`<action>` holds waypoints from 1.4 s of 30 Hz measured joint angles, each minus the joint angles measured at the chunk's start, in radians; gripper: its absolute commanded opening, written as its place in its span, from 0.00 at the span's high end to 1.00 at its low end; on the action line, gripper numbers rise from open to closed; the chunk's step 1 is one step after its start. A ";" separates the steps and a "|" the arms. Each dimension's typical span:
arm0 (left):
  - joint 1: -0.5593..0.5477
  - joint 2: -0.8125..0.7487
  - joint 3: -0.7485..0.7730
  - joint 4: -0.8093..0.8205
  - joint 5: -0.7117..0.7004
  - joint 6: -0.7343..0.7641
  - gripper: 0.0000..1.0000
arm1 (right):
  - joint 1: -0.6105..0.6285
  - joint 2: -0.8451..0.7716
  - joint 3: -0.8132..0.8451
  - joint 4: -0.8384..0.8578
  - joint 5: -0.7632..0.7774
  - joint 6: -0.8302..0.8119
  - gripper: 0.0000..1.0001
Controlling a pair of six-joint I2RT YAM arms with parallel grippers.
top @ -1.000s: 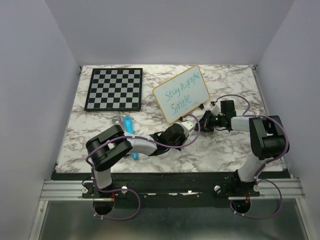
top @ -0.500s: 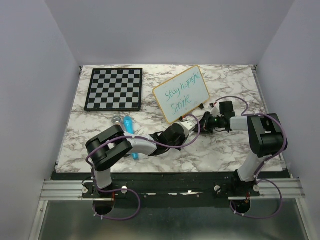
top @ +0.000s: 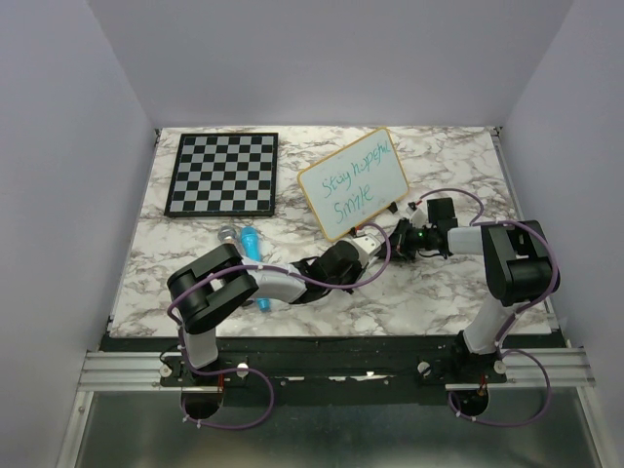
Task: Write a sentence on the whiteboard
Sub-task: Insert the whiteboard marker without the cap into the pen cap.
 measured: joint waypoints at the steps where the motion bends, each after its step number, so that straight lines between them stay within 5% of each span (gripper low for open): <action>1: 0.000 0.000 0.000 0.000 0.000 0.000 1.00 | 0.000 0.000 0.000 0.001 -0.002 0.002 1.00; 42: 0.000 -0.002 -0.002 0.005 -0.002 -0.001 0.94 | 0.039 0.084 0.006 0.056 -0.101 0.069 0.99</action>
